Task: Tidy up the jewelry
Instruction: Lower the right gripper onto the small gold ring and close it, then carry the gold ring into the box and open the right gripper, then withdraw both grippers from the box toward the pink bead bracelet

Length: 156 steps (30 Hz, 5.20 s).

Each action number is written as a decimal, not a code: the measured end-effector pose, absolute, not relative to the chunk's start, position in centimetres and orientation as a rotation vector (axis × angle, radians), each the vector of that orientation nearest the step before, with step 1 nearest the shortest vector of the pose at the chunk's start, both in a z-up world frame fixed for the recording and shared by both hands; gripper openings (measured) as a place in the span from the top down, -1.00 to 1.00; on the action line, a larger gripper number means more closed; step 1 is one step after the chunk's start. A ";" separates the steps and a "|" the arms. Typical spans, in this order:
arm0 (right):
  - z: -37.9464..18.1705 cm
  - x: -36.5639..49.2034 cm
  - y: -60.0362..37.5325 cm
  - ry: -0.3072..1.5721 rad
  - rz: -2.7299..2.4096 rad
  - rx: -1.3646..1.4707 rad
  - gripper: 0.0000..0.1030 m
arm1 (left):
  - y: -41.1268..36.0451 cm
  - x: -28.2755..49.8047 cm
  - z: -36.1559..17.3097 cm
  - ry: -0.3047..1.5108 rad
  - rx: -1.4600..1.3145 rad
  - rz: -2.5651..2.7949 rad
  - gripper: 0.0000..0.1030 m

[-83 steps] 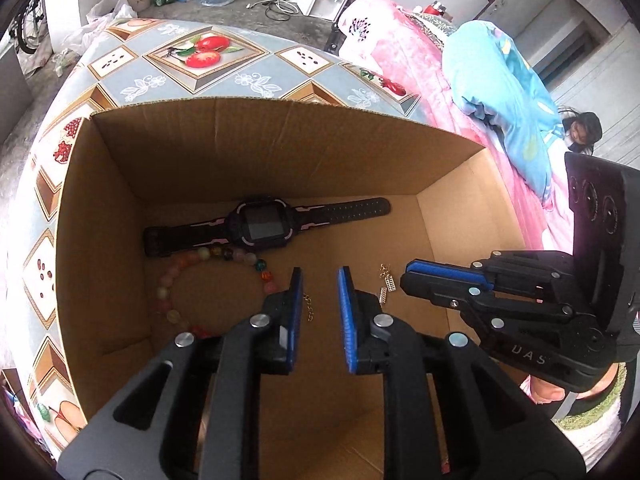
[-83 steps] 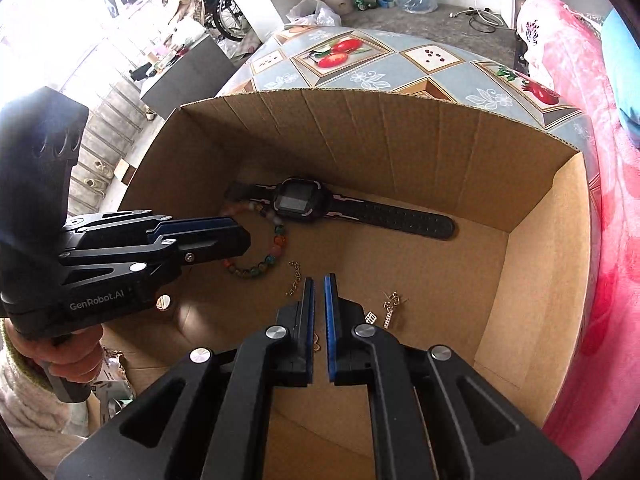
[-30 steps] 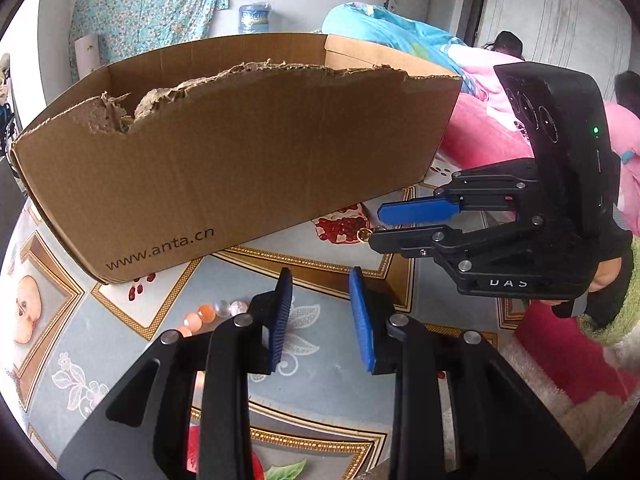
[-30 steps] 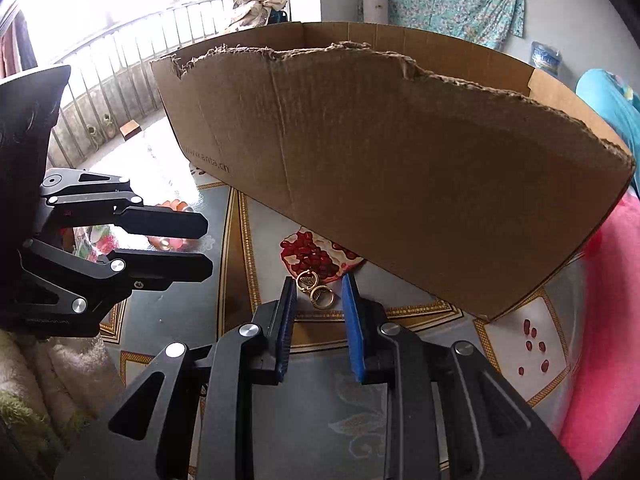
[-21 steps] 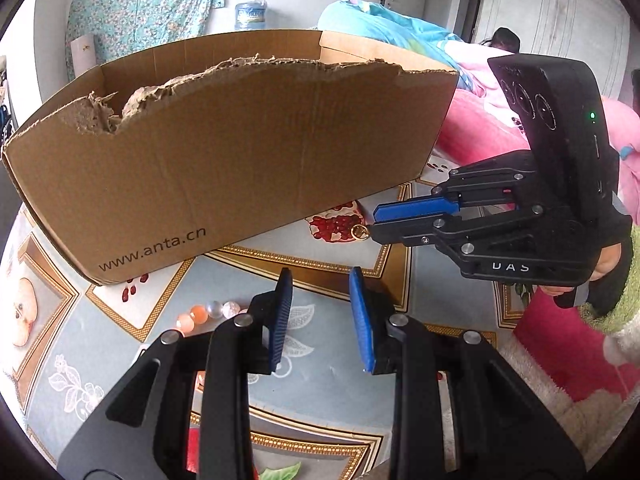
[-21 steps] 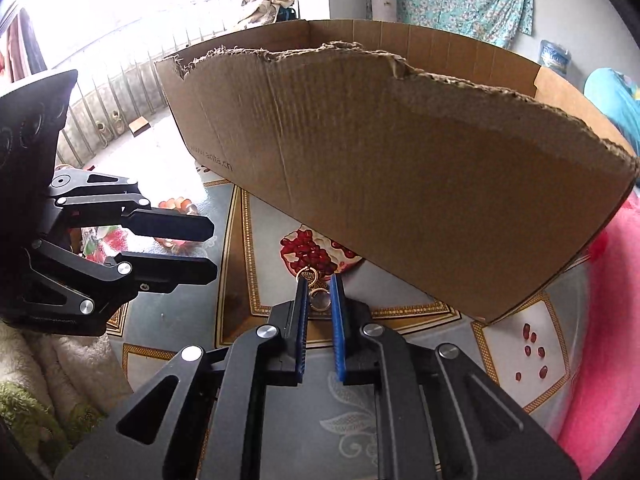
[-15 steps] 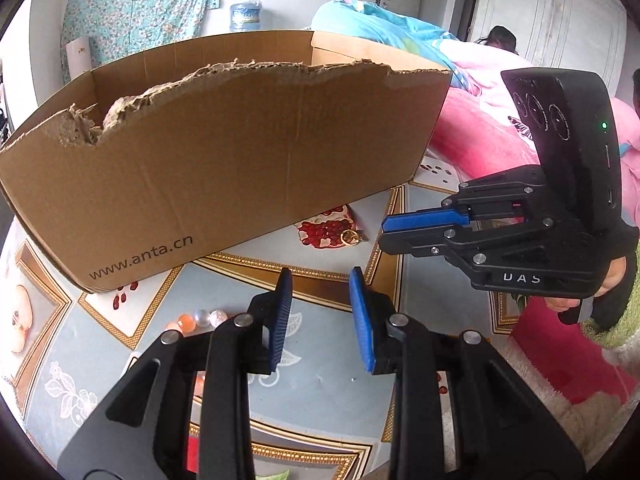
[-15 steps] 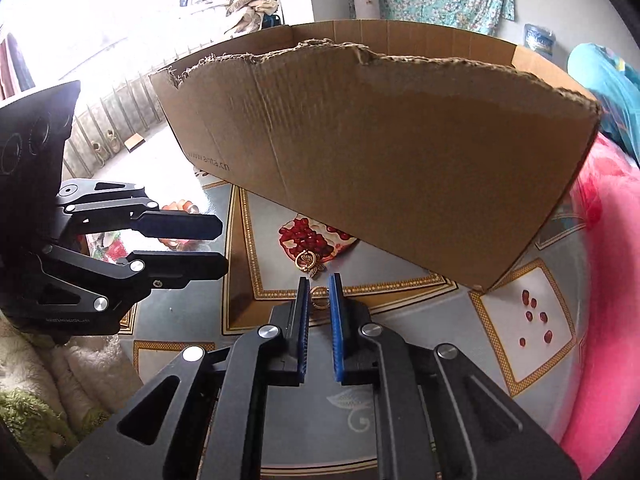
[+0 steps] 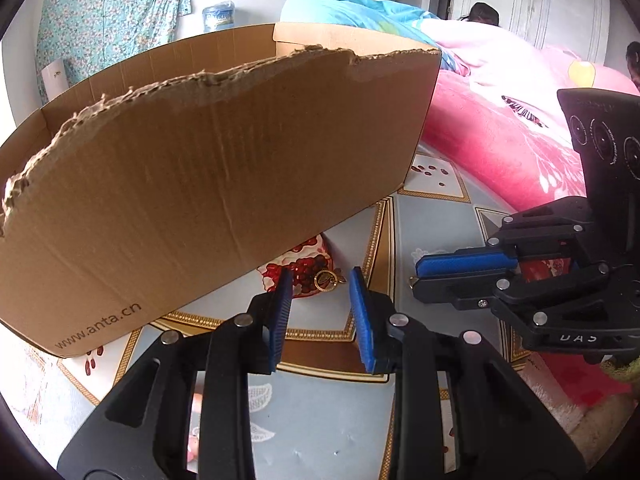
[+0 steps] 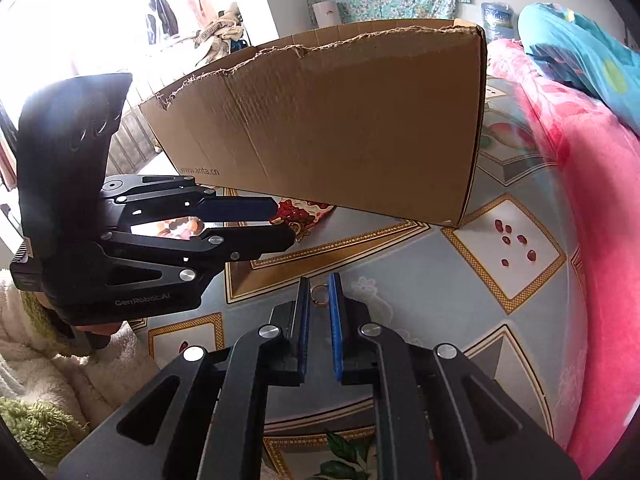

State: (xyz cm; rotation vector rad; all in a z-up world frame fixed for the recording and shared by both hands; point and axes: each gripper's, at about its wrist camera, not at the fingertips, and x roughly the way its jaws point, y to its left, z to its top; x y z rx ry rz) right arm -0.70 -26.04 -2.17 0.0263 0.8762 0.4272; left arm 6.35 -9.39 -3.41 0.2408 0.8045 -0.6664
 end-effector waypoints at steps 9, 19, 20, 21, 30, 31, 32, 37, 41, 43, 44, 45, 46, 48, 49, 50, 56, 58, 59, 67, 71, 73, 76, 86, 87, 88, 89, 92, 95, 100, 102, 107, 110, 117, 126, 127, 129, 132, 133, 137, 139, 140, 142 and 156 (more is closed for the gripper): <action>-2.5 -0.9 -27.3 0.866 0.446 0.069 0.82 | -10.3 6.5 -3.4 0.796 0.306 -0.662 0.74; -2.4 -0.7 -27.1 0.863 0.445 0.070 0.83 | -10.4 6.1 -3.3 0.794 0.311 -0.657 0.79; -2.5 -0.7 -27.1 0.863 0.444 0.072 0.83 | -10.3 6.0 -3.3 0.794 0.311 -0.657 0.79; -2.5 -0.7 -27.1 0.863 0.443 0.072 0.83 | -10.3 5.9 -3.3 0.795 0.308 -0.658 0.79; -2.1 -0.7 -26.2 0.863 0.423 0.029 0.83 | -9.5 4.9 -3.4 0.801 0.279 -0.657 0.79; -1.9 -0.7 -26.1 0.859 0.424 0.024 0.83 | -9.4 4.9 -3.4 0.801 0.276 -0.657 0.79; -1.7 -0.9 -26.0 0.852 0.421 0.014 0.81 | -9.3 4.8 -3.4 0.800 0.275 -0.655 0.79; -1.3 -0.6 -25.5 0.860 0.413 -0.061 0.78 | -8.8 4.6 -3.3 0.797 0.258 -0.658 0.79; -1.4 -0.4 -24.6 0.870 0.415 -0.139 0.66 | -8.5 4.4 -3.0 0.790 0.246 -0.659 0.79; -1.5 -0.3 -24.2 0.876 0.421 -0.172 0.66 | -8.3 4.3 -2.8 0.785 0.243 -0.661 0.79; -1.6 -0.2 -24.0 0.880 0.423 -0.186 0.66 | -8.3 4.2 -2.7 0.782 0.241 -0.662 0.79; -1.7 -0.2 -23.9 0.879 0.426 -0.197 0.66 | -8.2 4.2 -2.7 0.780 0.239 -0.663 0.79; -1.7 -0.2 -23.9 0.878 0.429 -0.201 0.66 | -8.2 4.2 -2.6 0.777 0.237 -0.663 0.79; -1.8 -0.1 -24.1 0.883 0.441 -0.189 0.79 | -7.9 4.1 -2.4 0.770 0.232 -0.662 0.79; -1.8 -0.1 -24.1 0.884 0.443 -0.186 0.79 | -7.9 4.0 -2.2 0.768 0.230 -0.662 0.79; -1.8 -0.1 -24.1 0.883 0.441 -0.189 0.79 | -7.8 3.9 -2.1 0.764 0.228 -0.661 0.79; -1.7 0.1 -24.3 0.884 0.436 -0.136 0.81 | -7.3 3.4 -1.4 0.744 0.223 -0.658 0.79; -1.8 0.1 -24.5 0.882 0.429 -0.125 0.81 | -7.2 3.1 -1.1 0.736 0.224 -0.657 0.79; -1.7 0.1 -24.4 0.882 0.428 -0.119 0.81 | -7.1 3.0 -1.0 0.733 0.223 -0.657 0.79; 0.8 -1.2 -24.7 0.822 0.410 -0.087 0.81 | -6.1 2.0 1.3 0.681 0.194 -0.664 0.79; 3.5 -1.9 -24.8 0.752 0.398 -0.082 0.81 | -5.5 1.3 3.8 0.620 0.181 -0.675 0.79; 5.0 -2.2 -24.9 0.710 0.390 -0.082 0.81 | -5.2 1.2 5.3 0.583 0.171 -0.683 0.79; 7.4 -2.1 -25.1 0.644 0.393 -0.074 0.81 | -4.8 1.4 7.4 0.527 0.164 -0.685 0.79; 10.4 4.0 -24.6 0.618 0.402 -0.090 0.81 | -4.9 8.7 9.4 0.591 0.126 -0.592 0.79; 10.3 4.8 -24.5 0.630 0.401 -0.093 0.81 | -4.9 9.8 9.2 0.617 0.116 -0.583 0.79; 10.2 5.5 -24.3 0.645 0.406 -0.093 0.81 | -4.9 10.9 8.9 0.646 0.103 -0.578 0.79; 10.0 6.4 -24.2 0.662 0.408 -0.091 0.81 | -5.0 12.0 8.6 0.674 0.093 -0.572 0.79; 9.3 8.9 -23.9 0.712 0.402 -0.092 0.81 | -5.3 14.6 7.6 0.738 0.086 -0.542 0.79; 8.3 11.0 -23.7 0.768 0.391 -0.095 0.81 | -5.8 16.2 6.7 0.786 0.091 -0.517 0.78; 7.9 12.2 -24.0 0.787 0.363 -0.088 0.78 | -5.4 16.8 6.1 0.801 0.060 -0.494 0.76; 8.0 12.2 -24.3 0.779 0.358 -0.076 0.73 | -5.1 16.7 6.2 0.792 0.050 -0.489 0.76; 8.8 11.5 -25.3 0.751 0.343 -0.035 0.68 | -4.2 16.2 6.8 0.763 0.034 -0.477 0.75; 9.5 10.4 -25.8 0.724 0.336 -0.006 0.67 | -3.4 15.4 7.7 0.735 0.015 -0.478 0.75; 11.5 5.8 -26.9 0.618 0.358 0.060 0.47 | -1.2 11.7 9.8 0.657 -0.020 -0.490 0.60; 10.5 -1.0 -26.7 0.582 0.397 0.083 0.16 | 1.1 5.0 10.0 0.594 0.010 -0.553 0.50; 10.0 -1.4 -26.5 0.596 0.398 0.089 0.16 | 1.3 4.4 9.7 0.598 0.011 -0.561 0.50; 8.6 -2.0 -26.3 0.631 0.392 0.102 0.16 | 1.6 3.6 8.9 0.621 -0.005 -0.580 0.50; 6.3 -2.3 -26.2 0.688 0.390 0.151 0.16 | 1.5 2.7 7.2 0.681 -0.030 -0.610 0.50; 5.5 -2.4 -26.2 0.705 0.383 0.165 0.16 | 1.4 2.5 6.5 0.701 -0.028 -0.615 0.49; 2.9 -2.2 -26.2 0.760 0.351 0.212 0.16 | 0.6 2.0 3.3 0.793 -0.008 -0.618 0.49; 2.0 -2.1 -26.1 0.779 0.342 0.226 0.16 | 0.1 2.1 1.9 0.825 0.020 -0.598 0.49; 1.7 -2.0 -26.1 0.786 0.341 0.234 0.16 | -0.2 2.1 1.2 0.834 0.037 -0.586 0.49; 1.2 -1.8 -25.9 0.792 0.342 0.237 0.16 | -0.5 2.4 0.1 0.849 0.072 -0.552 0.50; -0.5 0.6 -22.5 0.811 0.340 0.073 0.30 | -1.2 3.1 -2.9 0.868 0.178 -0.453 0.50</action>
